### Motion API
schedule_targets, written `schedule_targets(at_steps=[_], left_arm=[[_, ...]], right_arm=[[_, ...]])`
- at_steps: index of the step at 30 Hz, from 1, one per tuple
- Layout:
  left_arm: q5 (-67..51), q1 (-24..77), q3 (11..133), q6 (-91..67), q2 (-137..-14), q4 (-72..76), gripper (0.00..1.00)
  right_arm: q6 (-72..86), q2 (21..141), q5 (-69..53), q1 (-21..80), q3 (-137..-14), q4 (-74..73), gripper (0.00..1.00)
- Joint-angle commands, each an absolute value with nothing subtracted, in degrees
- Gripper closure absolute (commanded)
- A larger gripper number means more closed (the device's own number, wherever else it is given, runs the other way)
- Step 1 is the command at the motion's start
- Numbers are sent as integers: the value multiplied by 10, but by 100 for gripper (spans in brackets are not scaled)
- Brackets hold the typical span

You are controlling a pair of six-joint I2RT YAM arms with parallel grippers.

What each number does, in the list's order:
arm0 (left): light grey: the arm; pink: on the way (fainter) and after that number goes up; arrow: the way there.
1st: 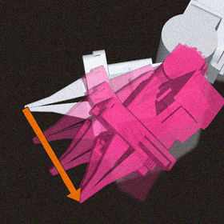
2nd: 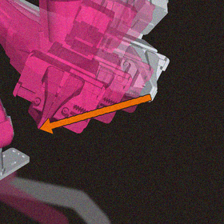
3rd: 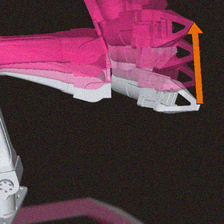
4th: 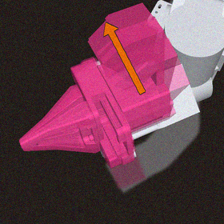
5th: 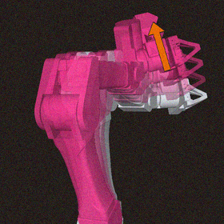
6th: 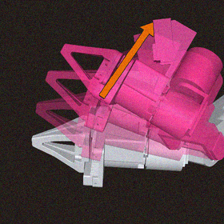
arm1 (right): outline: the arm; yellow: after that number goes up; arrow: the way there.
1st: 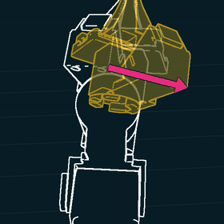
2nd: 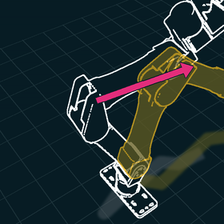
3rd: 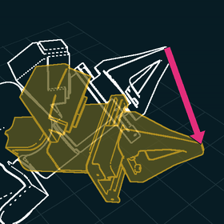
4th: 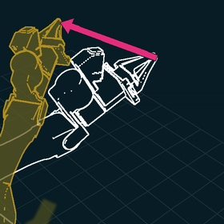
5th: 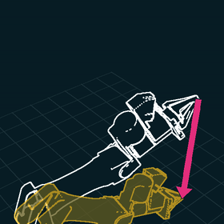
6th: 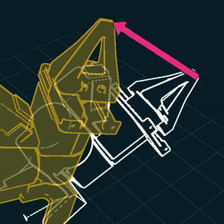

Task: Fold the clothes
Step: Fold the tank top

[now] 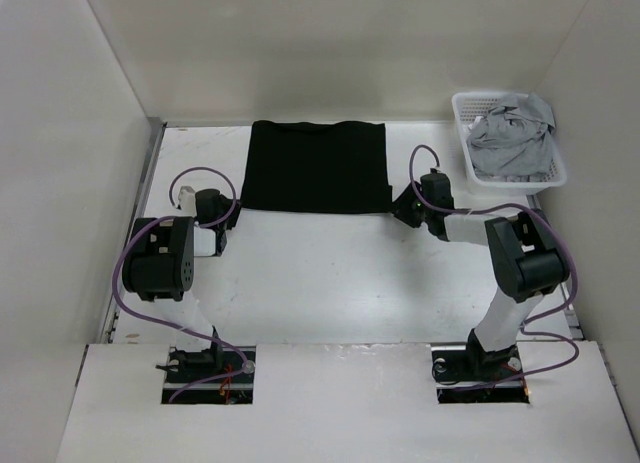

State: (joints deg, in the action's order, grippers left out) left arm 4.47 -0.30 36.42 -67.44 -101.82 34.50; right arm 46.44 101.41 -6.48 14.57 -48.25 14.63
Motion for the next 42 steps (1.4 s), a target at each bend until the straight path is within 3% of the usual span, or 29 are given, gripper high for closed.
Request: schedule_targets(at_steps=[1,7,19,23,28,34,42], left_arm=[[51,-1,377,-665,-1029,336,80],[43,-2,378,-664,-1032,337,93],[37,-2,361,-664,-997,366,100],[33,3,312,-664,-874,360,100],[32,2,280,-645,-603,241,100],[31,11,383,-596,-305,11,100],[32,26,483,-561,-240,-112,100]], right_arm=[[478,1027,-69,141,-508,177,59],[489,1030,-59,144,-507,184,71],[480,1008,-47,147,-507,259,98],[448,890,-24,165,-455,236,99],[382,654,38,215,-417,103,99],[339,403,171,352,-476,-98,99],[302,357,345,567,-599,-195,99]])
